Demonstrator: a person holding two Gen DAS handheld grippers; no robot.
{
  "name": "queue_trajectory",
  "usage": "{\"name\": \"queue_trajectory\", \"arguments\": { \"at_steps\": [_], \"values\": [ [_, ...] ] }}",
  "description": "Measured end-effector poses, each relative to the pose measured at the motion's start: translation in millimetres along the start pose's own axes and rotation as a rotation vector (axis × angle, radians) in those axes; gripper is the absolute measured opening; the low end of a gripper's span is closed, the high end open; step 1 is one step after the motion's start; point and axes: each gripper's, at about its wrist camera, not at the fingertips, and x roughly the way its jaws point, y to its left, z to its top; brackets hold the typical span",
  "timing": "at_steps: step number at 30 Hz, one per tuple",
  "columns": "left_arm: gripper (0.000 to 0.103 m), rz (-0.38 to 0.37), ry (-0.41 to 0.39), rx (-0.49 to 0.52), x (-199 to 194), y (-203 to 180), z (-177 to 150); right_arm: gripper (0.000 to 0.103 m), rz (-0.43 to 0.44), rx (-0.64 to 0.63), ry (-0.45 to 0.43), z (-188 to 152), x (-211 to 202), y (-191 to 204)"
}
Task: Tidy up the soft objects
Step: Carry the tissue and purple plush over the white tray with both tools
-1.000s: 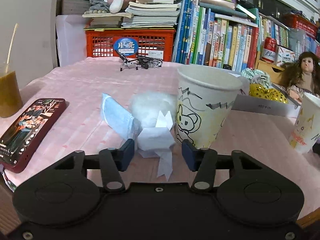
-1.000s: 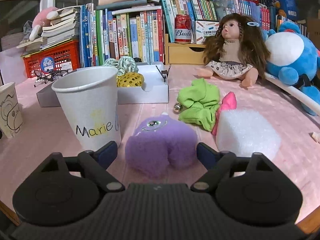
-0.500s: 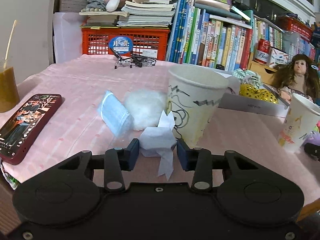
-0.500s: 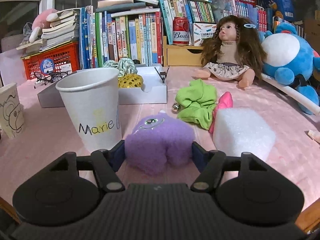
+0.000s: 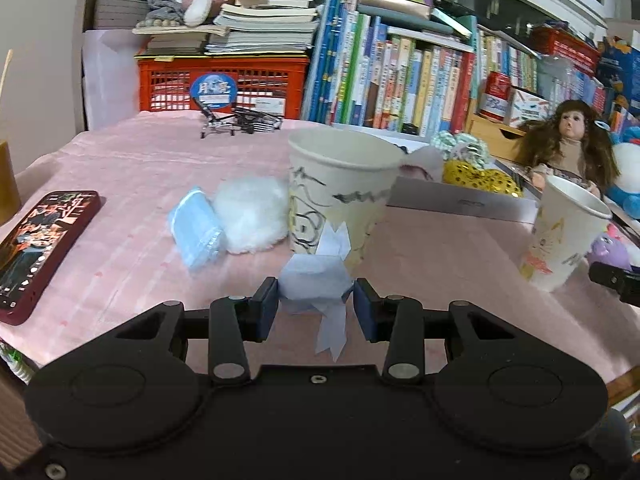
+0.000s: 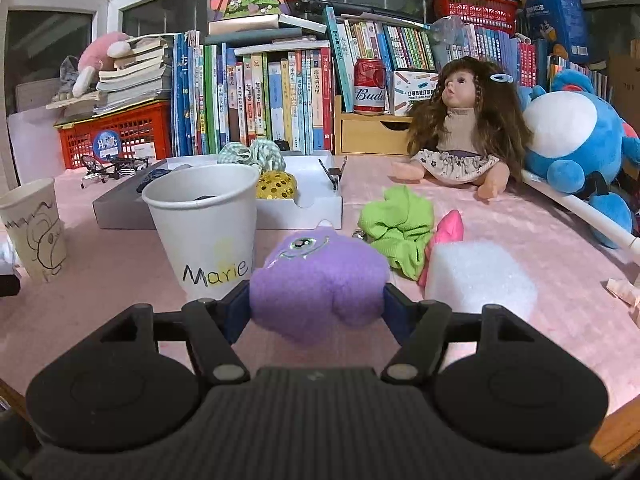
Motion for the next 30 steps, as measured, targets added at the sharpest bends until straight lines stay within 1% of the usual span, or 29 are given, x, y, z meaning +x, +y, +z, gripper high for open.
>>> {"name": "queue_trajectory", "arguments": {
  "at_steps": [10, 15, 22, 30],
  "values": [
    [0.039, -0.04, 0.004, 0.044, -4, -13, -4, 0.07, 0.005, 0.002, -0.004, -1, -3, 0],
    [0.039, -0.05, 0.01, 0.047, -5, -16, -6, 0.07, 0.006, 0.01, -0.011, -2, -6, 0],
    [0.039, -0.075, -0.017, 0.068, -12, -20, 2, 0.07, 0.01, 0.012, -0.041, 6, -13, -1],
    [0.039, -0.14, -0.055, 0.099, -22, -33, 23, 0.07, 0.026, 0.012, -0.084, 23, -20, 0]
  ]
}}
